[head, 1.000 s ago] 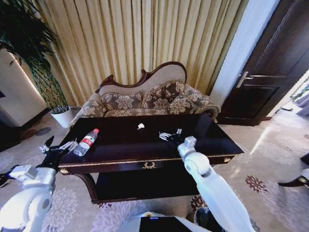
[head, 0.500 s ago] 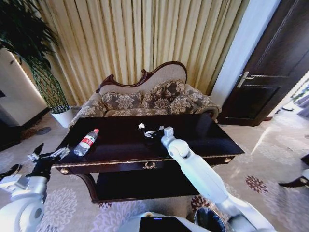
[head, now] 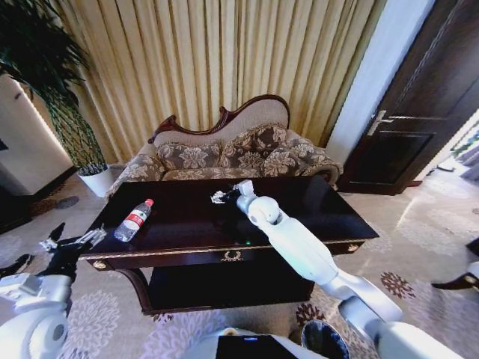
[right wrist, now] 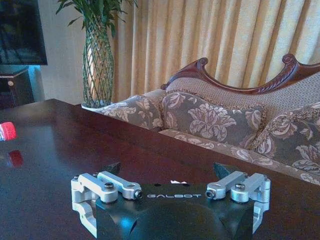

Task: Move to the front of the table and place the trash on the table into the trash bin.

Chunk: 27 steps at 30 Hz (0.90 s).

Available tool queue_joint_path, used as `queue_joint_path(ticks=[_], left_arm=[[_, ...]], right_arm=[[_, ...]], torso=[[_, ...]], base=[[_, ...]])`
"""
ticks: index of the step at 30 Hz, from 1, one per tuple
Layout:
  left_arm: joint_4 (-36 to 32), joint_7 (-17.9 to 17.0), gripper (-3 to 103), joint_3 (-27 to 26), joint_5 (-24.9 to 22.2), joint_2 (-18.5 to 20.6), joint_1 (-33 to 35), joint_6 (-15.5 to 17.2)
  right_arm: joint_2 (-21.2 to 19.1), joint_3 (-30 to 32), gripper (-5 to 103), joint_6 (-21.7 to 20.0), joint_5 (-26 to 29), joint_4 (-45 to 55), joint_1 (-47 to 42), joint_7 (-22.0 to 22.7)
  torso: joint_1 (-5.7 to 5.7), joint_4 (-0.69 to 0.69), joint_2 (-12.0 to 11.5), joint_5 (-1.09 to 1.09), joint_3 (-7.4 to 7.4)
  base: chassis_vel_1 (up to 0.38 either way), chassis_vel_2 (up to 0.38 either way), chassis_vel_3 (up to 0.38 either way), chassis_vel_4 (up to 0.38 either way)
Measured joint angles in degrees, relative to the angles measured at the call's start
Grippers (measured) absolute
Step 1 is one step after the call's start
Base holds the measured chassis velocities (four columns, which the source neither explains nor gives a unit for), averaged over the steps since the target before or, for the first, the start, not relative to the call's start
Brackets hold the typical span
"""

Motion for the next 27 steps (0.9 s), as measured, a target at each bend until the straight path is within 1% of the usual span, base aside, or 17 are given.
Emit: queue_joint_path(ticks=[7,12,17,24,26,27], left_arm=[[-0.11,0.12,100,-0.08,-0.05,-0.60,0.07,-0.32],[-0.56,0.06,100,-0.19,-0.26,-0.83,-0.15,-0.41],[-0.82,0.04,100,-0.37,-0.42,-0.97,-0.10,-0.49],[-1.07,-0.05,100,-0.44,-0.70,-1.13,-0.14,-0.55],[-1.19,-0.08,100,-0.47,-0.84,-1.21,-0.14,-0.57],[-1.19,-0.08,100,-0.47,-0.84,-1.21,-0.14,-0.57]], right_arm=[[0.32,-1.87,100,-0.34,0.09,-3.35,1.86,0.00],[1.26,-2.41,100,-0.35,-0.04,-6.65,2.48,0.00],[1.39,-2.50,100,-0.33,-0.30,-7.78,2.57,0.00],[0.55,-2.47,101,-0.21,-0.91,-7.65,2.18,0.00],[0.06,-2.46,95,-0.14,-1.65,-7.31,1.84,0.00],[0.06,-2.46,95,-0.14,-1.65,-7.31,1.84,0.00]], torso=[[0.00,0.01,0.00,0.00,0.00],[0.00,0.01,0.00,0.00,0.00],[0.00,0.01,0.00,0.00,0.00],[0.00,0.00,0.00,0.00,0.00],[0.00,0.00,0.00,0.01,0.00],[0.00,0.00,0.00,0.01,0.00]], base=[[0.000,0.000,0.000,0.000],[0.000,0.000,0.000,0.000],[0.000,0.000,0.000,0.000],[0.000,0.000,0.000,0.000],[0.000,0.000,0.000,0.000],[0.000,0.000,0.000,0.000]])
